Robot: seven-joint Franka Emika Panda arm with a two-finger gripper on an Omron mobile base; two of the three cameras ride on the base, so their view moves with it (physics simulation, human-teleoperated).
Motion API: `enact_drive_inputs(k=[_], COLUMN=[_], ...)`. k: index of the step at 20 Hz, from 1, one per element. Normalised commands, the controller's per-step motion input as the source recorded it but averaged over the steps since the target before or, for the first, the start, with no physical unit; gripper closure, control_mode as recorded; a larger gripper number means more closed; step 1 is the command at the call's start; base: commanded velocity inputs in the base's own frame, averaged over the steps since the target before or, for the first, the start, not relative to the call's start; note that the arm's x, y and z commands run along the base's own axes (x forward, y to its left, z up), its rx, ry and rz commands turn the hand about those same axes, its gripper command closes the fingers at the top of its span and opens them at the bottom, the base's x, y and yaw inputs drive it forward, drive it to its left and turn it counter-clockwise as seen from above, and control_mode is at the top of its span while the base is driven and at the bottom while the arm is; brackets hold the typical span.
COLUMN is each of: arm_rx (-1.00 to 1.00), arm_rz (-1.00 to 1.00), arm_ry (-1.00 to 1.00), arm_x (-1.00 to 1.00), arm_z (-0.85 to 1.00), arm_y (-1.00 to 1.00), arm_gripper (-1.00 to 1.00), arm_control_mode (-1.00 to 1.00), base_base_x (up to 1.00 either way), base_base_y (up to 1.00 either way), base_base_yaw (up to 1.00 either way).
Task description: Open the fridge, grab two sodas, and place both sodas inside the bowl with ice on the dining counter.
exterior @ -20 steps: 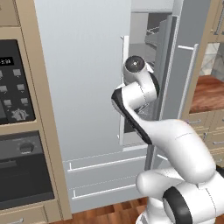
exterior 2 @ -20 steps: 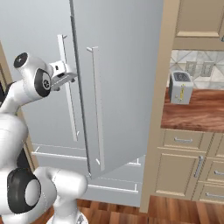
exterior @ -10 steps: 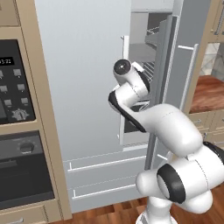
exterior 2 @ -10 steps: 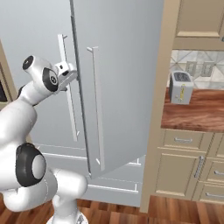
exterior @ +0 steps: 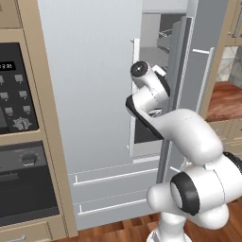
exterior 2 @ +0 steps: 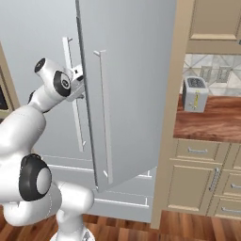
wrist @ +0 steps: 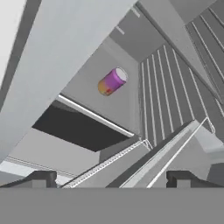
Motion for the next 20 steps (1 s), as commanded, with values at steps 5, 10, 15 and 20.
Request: enact_drive_inputs(k=[5, 10, 15, 20], arm_rx=[0.00, 0.00, 0.00, 0.04], arm_rz=[-0.14, -0.16, -0.18, -0.15], arm_ry=[0.03, -0.03, -0.03, 0.00], arm_x=[-0.08, -0.69, -0.79, -0.55], arm_z=[0.00, 0.01, 0.06, 0.11], arm_y=[-0.79, -0.67, -0.72, -0.95], arm_gripper=[-1.00, -1.00, -1.00, -1.00], arm_control_mode=[-1.00, -1.00, -1.00, -1.00], base_base_x=[0.00, 0.00, 0.00, 0.00], base_base_y=[0.00, 0.00, 0.00, 0.00], base_base_yaw=[0.00, 0.00, 0.00, 0.00])
